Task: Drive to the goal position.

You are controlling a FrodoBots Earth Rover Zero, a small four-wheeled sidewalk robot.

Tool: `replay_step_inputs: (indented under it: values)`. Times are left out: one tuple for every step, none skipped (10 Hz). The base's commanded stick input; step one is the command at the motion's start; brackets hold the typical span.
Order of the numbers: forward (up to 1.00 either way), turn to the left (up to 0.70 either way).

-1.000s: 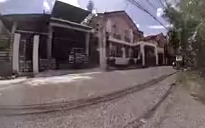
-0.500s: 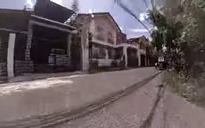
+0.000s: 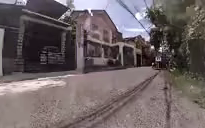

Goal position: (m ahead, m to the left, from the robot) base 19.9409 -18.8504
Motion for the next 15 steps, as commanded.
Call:
replay_step_inputs:
  values:
    - [0.70,0.08]
    - [0.70,0.08]
    - [0.70,0.08]
    - [0.70,0.08]
    - [0.70,0.08]
    - [0.70,0.08]
    - [0.70,-0.19]
    - [0.70,-0.24]
    - [0.70,-0.02]
    - [0.70,0.08]
    - [0.70,0.08]
    - [0.70,0.08]
    - [0.70,-0.04]
    - [0.70,-0.27]
    - [0.70,-0.27]
